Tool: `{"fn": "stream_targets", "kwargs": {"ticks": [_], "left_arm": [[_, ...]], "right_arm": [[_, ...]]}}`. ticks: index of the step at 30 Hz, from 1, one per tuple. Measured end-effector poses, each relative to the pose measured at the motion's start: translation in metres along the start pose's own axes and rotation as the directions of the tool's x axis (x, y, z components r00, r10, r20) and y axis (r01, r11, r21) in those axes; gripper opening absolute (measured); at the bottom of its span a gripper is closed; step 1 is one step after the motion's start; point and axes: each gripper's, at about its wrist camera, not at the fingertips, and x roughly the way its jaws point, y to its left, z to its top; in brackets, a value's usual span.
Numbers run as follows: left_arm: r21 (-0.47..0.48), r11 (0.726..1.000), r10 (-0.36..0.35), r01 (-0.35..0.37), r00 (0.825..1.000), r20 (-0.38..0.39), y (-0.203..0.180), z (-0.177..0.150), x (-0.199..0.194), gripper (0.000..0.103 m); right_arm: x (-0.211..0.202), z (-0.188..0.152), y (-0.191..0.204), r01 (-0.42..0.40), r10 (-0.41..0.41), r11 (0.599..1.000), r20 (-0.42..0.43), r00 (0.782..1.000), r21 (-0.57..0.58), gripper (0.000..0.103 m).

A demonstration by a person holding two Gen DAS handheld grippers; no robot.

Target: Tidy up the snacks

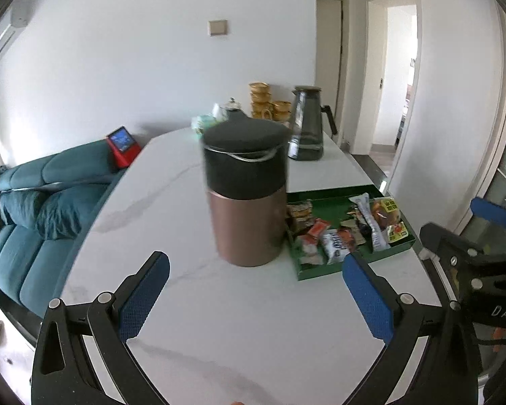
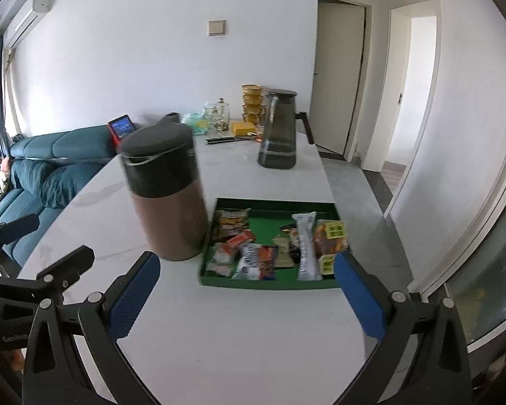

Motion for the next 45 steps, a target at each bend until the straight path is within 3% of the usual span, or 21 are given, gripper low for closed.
{"fn": "stream_targets", "kwargs": {"ticks": [9,21,45], "left_arm": [[0.016,1.000,-0.021,0.021,0.999,0.048,0.021,-0.013,-0.028,0.101],[0.077,0.993,-0.094,0.092,0.995,0.022,0.006,-0.026,-0.033,0.101],[0.074,0.987,-0.141,0.140,0.990,0.012,-0.003,-0.024,-0.035,0.101]], "right_arm": [[-0.030,-0.019,0.027,-0.006,0.006,0.999,0.003,1.000,0.036,0.103],[-0.046,-0.050,0.014,0.071,-0.068,0.988,-0.027,0.997,0.135,0.103],[-0.055,-0.050,0.007,0.112,-0.110,0.984,-0.027,0.994,0.136,0.103]]}}
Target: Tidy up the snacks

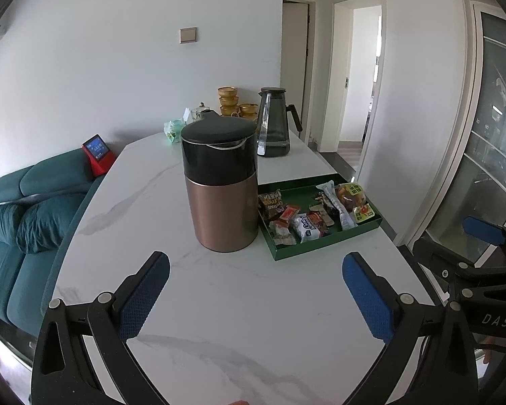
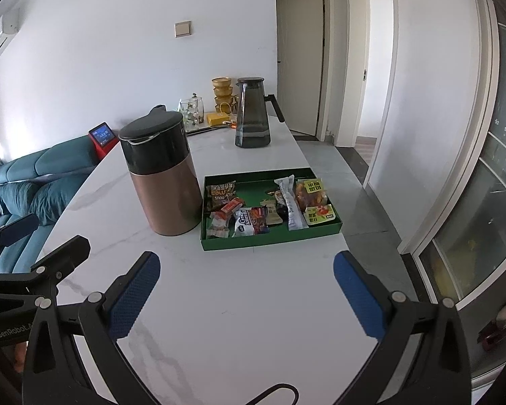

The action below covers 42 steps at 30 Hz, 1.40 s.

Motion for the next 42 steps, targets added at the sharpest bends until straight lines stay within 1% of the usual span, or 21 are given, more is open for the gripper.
{"fn": "stream_targets", "kwargs": {"ticks": [11,17,24,42], "left_arm": [[0.002,1.000,0.000,0.000,1.000,0.006,-0.007,0.005,0.003,0.101],[-0.011,1.000,-0.001,0.001,1.000,-0.007,-0.009,0.006,0.007,0.101],[-0.016,1.000,0.019,-0.019,1.000,-0.012,-0.009,0.009,0.010,0.101],[-0.017,0.999,0.040,-0.040,0.999,-0.012,-0.012,0.012,0.014,0.101]], "right_arm": [[0.003,0.013,-0.003,0.004,-0.003,1.000,0.008,1.000,-0.012,0.103],[0.007,0.014,-0.003,0.008,-0.008,1.000,0.002,1.000,-0.020,0.103],[0.009,0.015,-0.003,-0.001,0.001,1.000,0.000,1.000,-0.029,0.103],[0.014,0.018,-0.001,-0.013,0.013,0.999,0.002,1.000,-0.040,0.103]]}}
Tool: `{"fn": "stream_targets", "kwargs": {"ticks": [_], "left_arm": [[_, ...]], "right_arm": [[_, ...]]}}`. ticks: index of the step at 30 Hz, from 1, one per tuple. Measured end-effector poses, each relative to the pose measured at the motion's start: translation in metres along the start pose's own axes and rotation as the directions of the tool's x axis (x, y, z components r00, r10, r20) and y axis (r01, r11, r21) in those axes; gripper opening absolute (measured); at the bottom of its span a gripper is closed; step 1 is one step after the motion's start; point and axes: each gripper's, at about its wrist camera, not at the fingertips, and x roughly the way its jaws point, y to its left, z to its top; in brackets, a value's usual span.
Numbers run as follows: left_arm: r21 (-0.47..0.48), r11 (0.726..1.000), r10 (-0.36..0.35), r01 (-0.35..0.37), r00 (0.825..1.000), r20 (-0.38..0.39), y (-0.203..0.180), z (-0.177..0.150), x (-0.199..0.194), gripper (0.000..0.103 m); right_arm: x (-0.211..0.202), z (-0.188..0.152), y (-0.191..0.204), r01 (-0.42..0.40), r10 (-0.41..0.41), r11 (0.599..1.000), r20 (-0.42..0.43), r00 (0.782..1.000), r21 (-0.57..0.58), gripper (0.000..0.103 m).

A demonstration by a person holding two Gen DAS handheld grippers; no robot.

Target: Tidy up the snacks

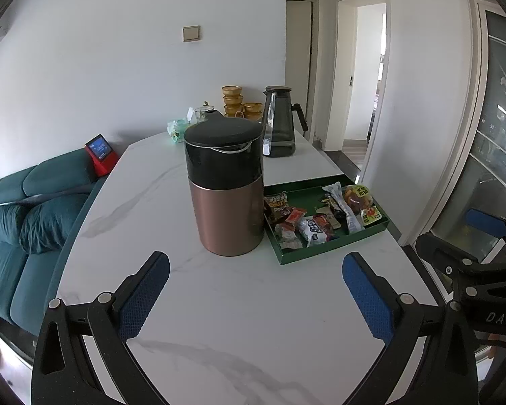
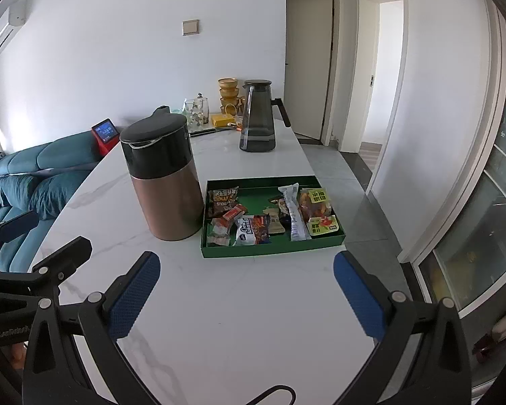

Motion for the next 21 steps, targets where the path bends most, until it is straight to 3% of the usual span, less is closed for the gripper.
{"fn": "stream_targets", "kwargs": {"ticks": [21], "left_arm": [[0.000,1.000,0.026,-0.026,1.000,0.000,-0.0043,-0.0028,0.0008,0.101]], "right_arm": [[0.0027,-0.0020,-0.0020,-0.008,0.008,1.000,-0.009,1.000,0.000,0.103]]}}
